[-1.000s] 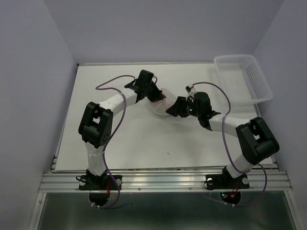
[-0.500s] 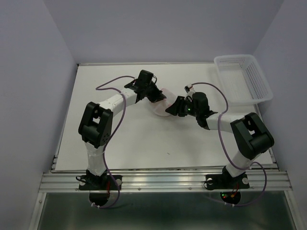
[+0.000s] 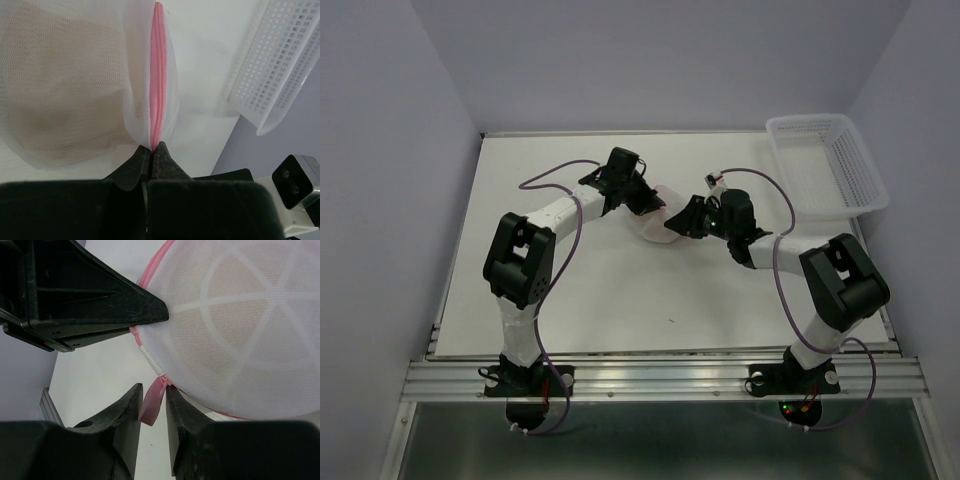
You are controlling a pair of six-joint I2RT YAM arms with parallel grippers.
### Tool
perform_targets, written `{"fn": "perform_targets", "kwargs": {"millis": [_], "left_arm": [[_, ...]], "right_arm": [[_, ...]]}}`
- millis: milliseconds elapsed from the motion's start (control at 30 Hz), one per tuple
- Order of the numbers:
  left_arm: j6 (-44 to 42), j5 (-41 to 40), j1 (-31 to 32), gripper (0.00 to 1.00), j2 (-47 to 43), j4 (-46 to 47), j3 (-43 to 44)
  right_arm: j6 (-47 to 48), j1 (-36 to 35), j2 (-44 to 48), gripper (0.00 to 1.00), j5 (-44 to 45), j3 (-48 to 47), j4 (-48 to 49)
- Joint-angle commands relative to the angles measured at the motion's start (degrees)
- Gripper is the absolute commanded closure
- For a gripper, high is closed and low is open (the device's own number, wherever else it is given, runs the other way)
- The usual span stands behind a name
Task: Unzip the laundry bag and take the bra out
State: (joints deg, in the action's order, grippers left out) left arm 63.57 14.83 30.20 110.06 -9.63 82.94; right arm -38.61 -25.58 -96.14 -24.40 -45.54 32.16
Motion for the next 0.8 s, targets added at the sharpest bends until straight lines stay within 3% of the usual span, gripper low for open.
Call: {"fn": "perform_targets", "kwargs": {"millis": [0, 200, 267, 433, 567, 767], "left_arm": [[-0.29, 1.43, 0.22, 1.00, -2.04, -0.66, -0.14], [-0.47, 0.99, 0.22, 1.00, -2.57, -0.74, -0.14], [-0.64, 0.90, 0.22, 1.00, -2.57, -0.83, -0.06], [-0.73, 1.52, -0.14, 1.00, -2.31, -0.92, -0.06], [-1.08, 1.34, -0.75, 1.00, -2.48, -0.92, -0.06], [-2.31, 1.60, -3.03, 1.00, -3.10, -1.36, 0.12]], "right_arm": [[0.38, -0.34, -0.45, 0.72, 1.90, -3.06, 2.91], [1.52, -0.34, -0.89, 0.78, 3.84, -3.50, -1.04], [1.70, -0.34, -1.07, 0.85, 3.75, -3.59, -1.22], [2.75, -0.34, -1.16, 0.80, 3.84, -4.38, -2.89], [5.12, -0.34, -0.54, 0.99, 4.36, -3.77, -3.86], [9.07, -0.34, 0.16, 0.99, 6.65, -3.24, -8.69]]}}
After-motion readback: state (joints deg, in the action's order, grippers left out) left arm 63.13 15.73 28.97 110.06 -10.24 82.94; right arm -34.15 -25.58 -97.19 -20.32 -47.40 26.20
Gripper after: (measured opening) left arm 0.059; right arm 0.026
